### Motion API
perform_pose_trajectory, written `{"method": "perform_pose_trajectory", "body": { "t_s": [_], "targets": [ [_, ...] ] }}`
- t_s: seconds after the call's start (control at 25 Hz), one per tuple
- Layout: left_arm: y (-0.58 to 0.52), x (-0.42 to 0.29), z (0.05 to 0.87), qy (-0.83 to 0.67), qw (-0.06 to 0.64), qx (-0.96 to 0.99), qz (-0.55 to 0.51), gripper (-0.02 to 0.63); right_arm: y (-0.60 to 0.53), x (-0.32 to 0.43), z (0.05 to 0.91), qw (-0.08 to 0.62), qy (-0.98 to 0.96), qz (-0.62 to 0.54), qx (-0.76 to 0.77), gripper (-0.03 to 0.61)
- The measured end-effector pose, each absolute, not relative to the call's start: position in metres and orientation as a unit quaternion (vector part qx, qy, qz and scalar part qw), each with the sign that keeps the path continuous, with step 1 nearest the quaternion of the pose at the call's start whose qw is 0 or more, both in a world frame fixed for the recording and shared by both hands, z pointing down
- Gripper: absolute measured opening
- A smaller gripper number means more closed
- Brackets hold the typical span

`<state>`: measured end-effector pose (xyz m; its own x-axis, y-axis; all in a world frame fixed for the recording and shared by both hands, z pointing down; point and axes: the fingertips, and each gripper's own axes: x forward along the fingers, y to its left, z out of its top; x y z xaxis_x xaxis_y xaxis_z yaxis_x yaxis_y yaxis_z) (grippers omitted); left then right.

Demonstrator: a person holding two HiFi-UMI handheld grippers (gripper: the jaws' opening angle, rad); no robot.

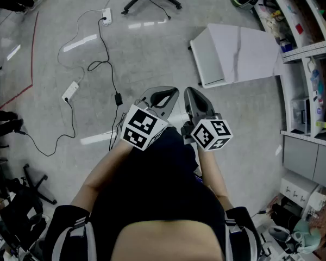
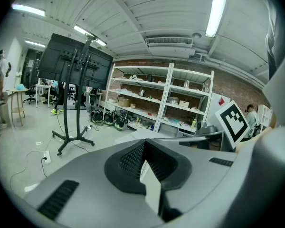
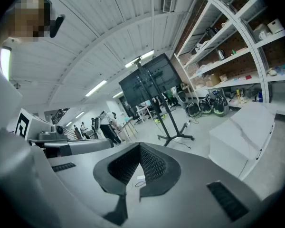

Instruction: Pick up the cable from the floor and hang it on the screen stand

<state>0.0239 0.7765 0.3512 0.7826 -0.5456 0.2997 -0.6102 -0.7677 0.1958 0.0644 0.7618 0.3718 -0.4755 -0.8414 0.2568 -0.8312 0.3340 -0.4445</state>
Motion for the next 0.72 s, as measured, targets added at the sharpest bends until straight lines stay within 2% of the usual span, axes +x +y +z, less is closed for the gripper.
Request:
{"method": "perform_pose_trajectory", "body": {
  "t_s": [0.28, 0.72],
  "targets": [
    [0.739, -0.044, 0.354, -0.315, 0.137, 0.933, 0.102, 0.005, 0.725, 0.021, 0.356, 0.034, 0.799, -0.26, -0.54, 0.021],
    [0.697, -0.065, 0.37, -0.325, 0.159, 0.927, 0.098, 0.005, 0.692, -0.01, 0.356, 0.042, 0.808, -0.253, -0.53, 0.023]
  ]
}}
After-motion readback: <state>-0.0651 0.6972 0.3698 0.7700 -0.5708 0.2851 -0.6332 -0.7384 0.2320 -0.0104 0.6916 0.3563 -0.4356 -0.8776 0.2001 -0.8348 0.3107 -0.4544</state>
